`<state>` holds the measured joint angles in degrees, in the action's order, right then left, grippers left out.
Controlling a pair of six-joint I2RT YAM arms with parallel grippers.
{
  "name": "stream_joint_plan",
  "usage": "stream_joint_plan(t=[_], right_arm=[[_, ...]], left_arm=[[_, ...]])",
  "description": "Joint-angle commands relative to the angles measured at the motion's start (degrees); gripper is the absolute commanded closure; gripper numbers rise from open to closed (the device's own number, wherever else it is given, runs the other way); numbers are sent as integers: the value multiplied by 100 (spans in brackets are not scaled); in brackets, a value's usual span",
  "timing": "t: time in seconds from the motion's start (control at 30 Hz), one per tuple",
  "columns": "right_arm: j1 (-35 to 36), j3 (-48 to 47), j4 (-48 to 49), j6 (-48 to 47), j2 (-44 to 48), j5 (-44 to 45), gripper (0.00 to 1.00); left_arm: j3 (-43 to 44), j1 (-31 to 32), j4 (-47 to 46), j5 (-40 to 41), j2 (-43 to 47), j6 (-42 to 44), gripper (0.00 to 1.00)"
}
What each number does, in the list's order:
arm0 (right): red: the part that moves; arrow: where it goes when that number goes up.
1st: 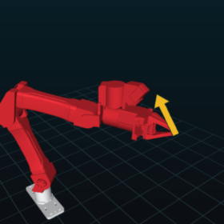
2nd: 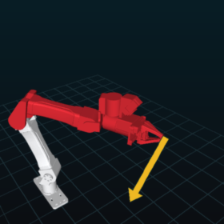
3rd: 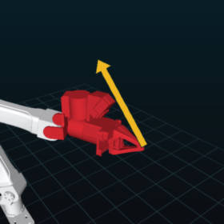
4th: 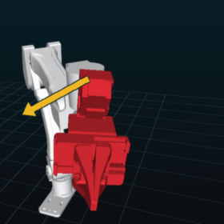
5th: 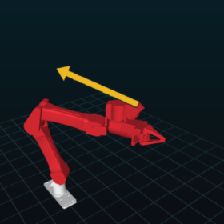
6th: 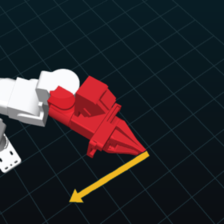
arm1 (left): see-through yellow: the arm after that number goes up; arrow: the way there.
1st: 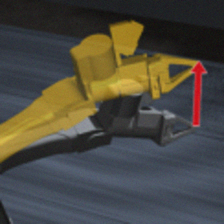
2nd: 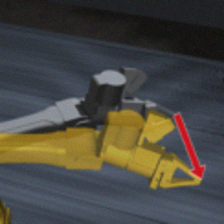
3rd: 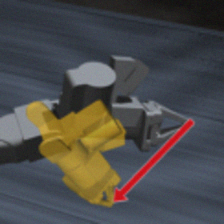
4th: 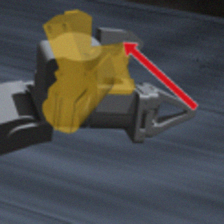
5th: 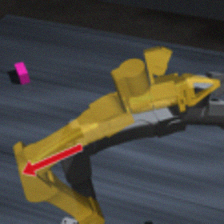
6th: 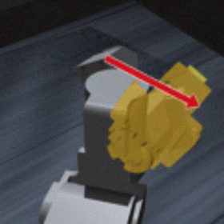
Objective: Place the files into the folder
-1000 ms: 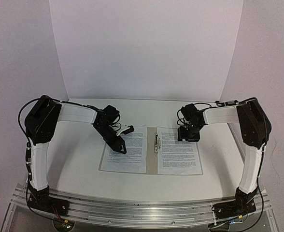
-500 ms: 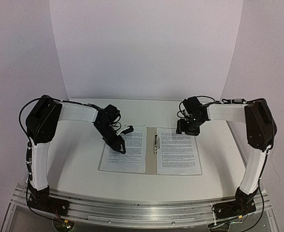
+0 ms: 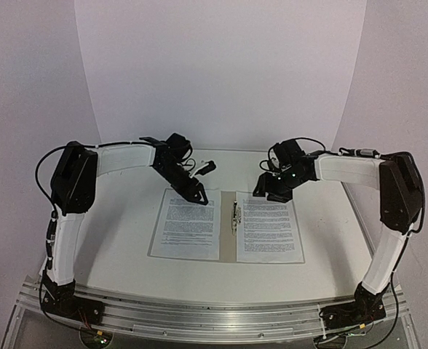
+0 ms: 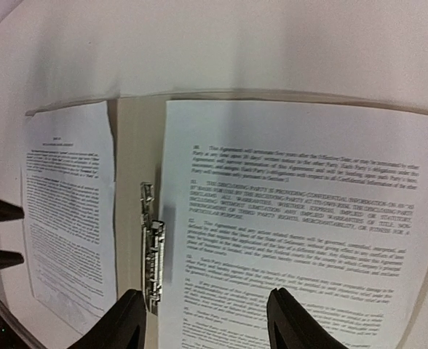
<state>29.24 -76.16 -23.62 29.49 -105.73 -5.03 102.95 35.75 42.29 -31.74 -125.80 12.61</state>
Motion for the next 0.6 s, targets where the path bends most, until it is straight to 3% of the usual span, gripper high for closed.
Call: stream_joint_plan(t=[0.0,0.23,0.57], right_arm=[[302,46,293,487,54,-464,50],[477,120,880,840,-328,-1046,74],[593,56,929,874,-942,-1050,90]], left_arm=[[1197,63,-138,-439,-838,-658,53],[1629,290,-929,-528,-1335,-1427,51],[1408,367,-1716,-446,-1488,-2054,53]])
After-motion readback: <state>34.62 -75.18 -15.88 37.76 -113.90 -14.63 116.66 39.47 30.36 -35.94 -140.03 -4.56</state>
